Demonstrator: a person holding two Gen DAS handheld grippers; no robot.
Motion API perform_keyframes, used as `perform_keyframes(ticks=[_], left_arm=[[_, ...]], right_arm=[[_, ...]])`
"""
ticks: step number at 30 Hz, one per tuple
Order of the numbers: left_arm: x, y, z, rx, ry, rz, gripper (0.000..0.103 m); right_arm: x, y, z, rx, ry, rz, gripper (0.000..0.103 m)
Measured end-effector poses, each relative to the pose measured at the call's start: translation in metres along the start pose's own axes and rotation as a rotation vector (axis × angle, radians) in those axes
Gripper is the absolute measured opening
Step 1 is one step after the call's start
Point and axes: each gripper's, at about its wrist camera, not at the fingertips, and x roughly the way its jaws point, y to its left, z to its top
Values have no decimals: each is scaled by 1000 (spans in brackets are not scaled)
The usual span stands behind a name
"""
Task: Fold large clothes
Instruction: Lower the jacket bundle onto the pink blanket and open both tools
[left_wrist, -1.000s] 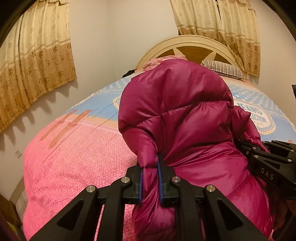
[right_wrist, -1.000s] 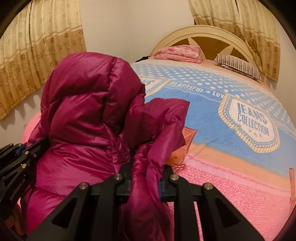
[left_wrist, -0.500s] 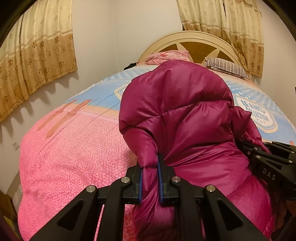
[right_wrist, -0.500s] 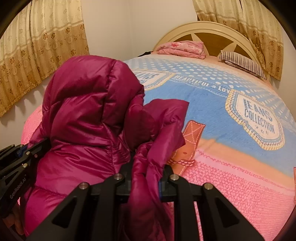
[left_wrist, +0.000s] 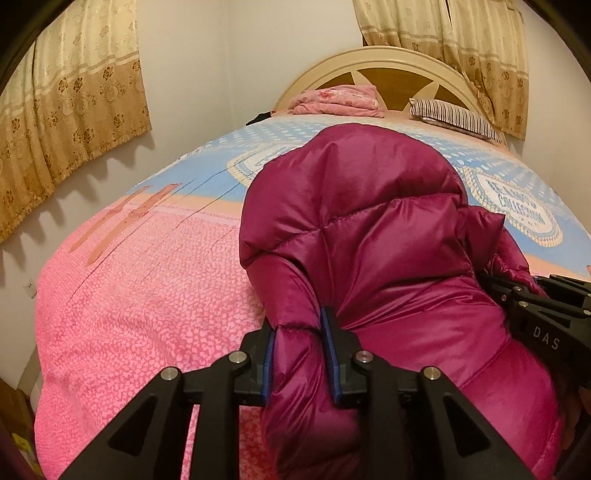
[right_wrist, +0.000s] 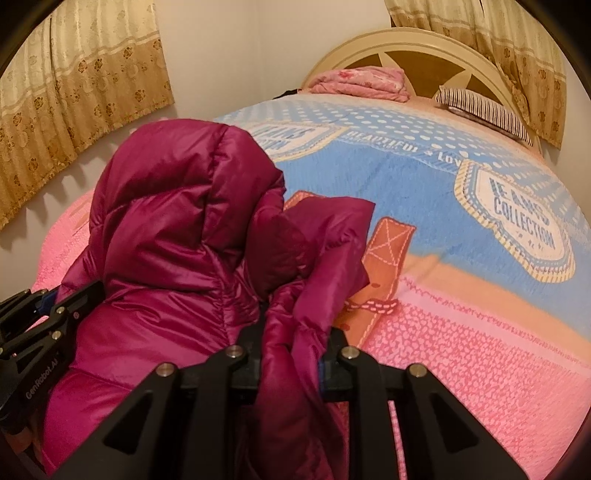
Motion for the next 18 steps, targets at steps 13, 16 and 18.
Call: perform_keyframes(ticks=[13, 16, 18], left_arm=[[5, 6, -5, -35, 13, 65, 65], [3, 7, -6, -33, 14, 60, 66], [1, 5, -5, -27, 17, 56, 66]], right_arm=[[9, -7, -9, 34, 19, 6, 35], [10, -8, -10, 42, 22, 13, 37], [8, -8, -10, 45, 22, 11, 37]])
